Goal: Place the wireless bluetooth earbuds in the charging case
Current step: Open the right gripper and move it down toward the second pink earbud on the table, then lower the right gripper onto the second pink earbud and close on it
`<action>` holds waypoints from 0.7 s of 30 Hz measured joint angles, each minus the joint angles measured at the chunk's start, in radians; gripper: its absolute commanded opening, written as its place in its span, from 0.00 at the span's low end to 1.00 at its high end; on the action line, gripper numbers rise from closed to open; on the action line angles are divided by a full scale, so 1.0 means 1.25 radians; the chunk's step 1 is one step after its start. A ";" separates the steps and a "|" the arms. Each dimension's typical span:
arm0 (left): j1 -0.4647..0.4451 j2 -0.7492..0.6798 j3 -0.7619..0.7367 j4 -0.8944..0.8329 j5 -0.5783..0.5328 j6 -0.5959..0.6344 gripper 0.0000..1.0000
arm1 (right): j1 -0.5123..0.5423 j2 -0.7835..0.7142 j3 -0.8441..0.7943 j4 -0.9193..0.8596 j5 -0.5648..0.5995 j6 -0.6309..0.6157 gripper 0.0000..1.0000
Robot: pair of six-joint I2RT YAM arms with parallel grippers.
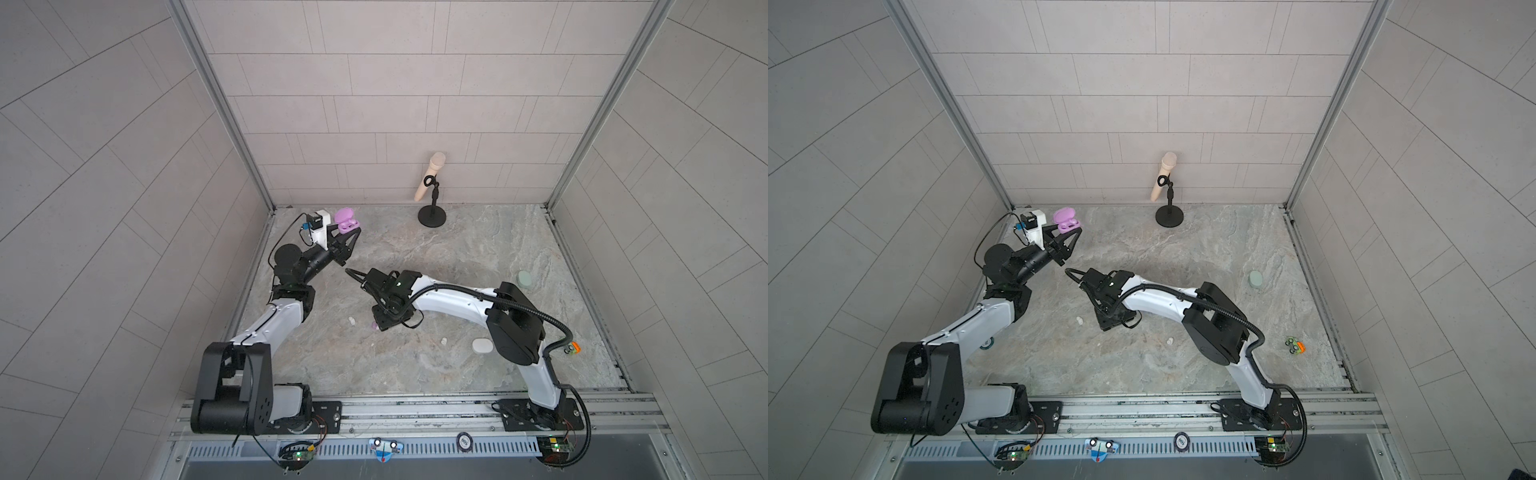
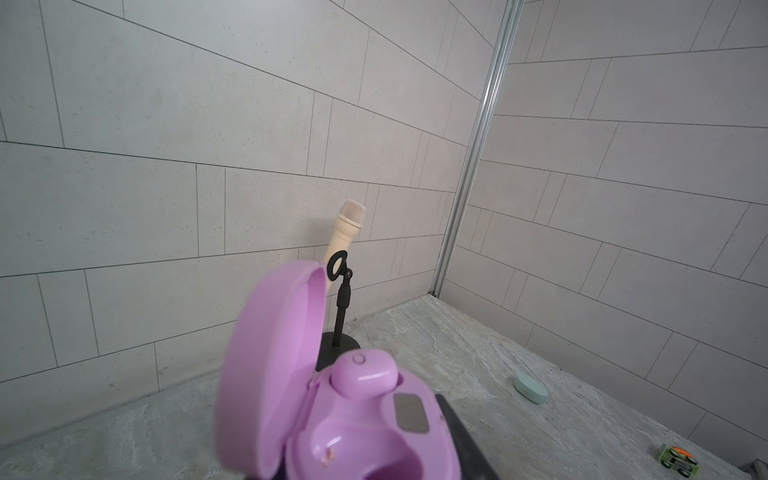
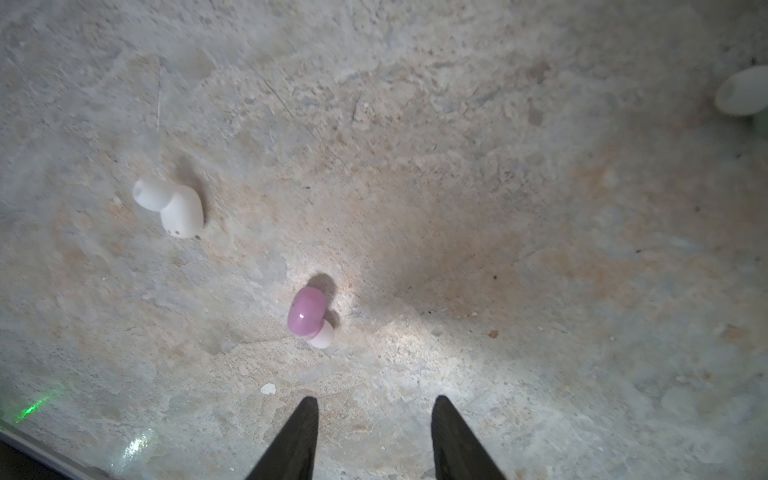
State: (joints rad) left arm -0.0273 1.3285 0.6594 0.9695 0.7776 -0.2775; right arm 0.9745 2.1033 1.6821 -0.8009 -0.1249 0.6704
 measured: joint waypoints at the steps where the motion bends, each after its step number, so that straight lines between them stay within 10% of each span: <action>1: 0.004 0.002 0.004 0.004 0.003 -0.003 0.21 | 0.001 0.006 0.010 -0.006 0.000 0.000 0.47; 21: 0.069 0.024 0.010 0.041 0.016 -0.036 0.21 | 0.010 0.139 0.179 -0.075 -0.019 -0.032 0.44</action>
State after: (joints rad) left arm 0.0589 1.3586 0.6720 1.0210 0.7982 -0.3225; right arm 0.9867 2.2765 1.9053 -0.8944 -0.1486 0.6300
